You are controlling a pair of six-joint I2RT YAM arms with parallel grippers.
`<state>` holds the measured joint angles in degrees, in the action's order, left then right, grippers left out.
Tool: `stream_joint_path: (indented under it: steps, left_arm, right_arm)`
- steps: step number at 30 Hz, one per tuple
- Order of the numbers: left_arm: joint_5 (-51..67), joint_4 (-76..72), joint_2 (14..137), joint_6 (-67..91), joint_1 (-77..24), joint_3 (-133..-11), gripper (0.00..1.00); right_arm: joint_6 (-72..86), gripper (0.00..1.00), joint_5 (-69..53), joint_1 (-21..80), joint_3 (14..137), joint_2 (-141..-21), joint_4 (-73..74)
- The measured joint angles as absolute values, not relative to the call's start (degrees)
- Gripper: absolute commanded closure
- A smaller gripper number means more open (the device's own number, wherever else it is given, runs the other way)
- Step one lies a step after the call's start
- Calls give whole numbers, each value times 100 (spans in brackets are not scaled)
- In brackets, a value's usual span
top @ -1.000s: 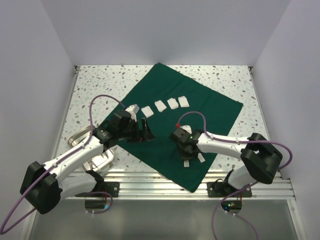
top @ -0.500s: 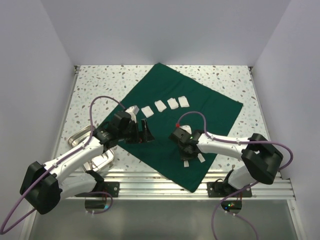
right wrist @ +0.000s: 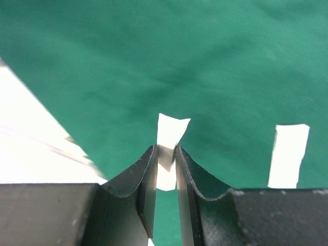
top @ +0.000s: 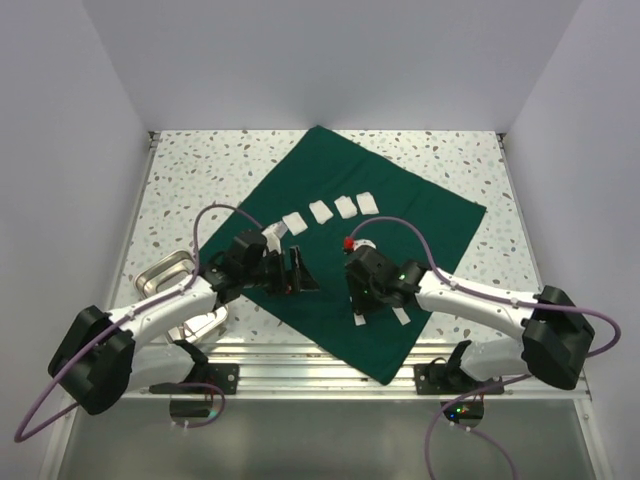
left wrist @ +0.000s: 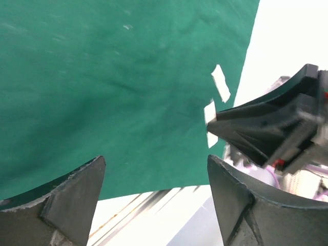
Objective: Prepare the surgical pack
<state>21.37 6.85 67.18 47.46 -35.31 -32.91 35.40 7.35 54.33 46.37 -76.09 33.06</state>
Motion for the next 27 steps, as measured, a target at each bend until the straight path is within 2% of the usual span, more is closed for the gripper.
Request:
stream_joint_path:
  steps: [2, 12, 15, 19, 27]
  left_arm:
    - [2338, 370, 6877, 4912, -3577, -3208, 26]
    - [2858, -862, 7354, 5594, -3848, -3109, 37]
    - [2884, -1044, 7441, 5730, -3933, -3109, 41]
    - [2908, -1210, 7592, 5867, -4049, -3109, 52]
    - [2943, -1380, 7876, 6082, -4204, -3111, 60]
  right_arm:
    - [3382, 76, 497, 5433, 4635, -7467, 3122]
    - [2849, 76, -294, 5433, 4635, -7061, 2515]
    - [2799, 76, -408, 5433, 4635, -7052, 2451]
    - [2777, 76, -454, 5433, 4635, -6969, 2381]
    - [2731, 76, -561, 5433, 4635, -6921, 2272]
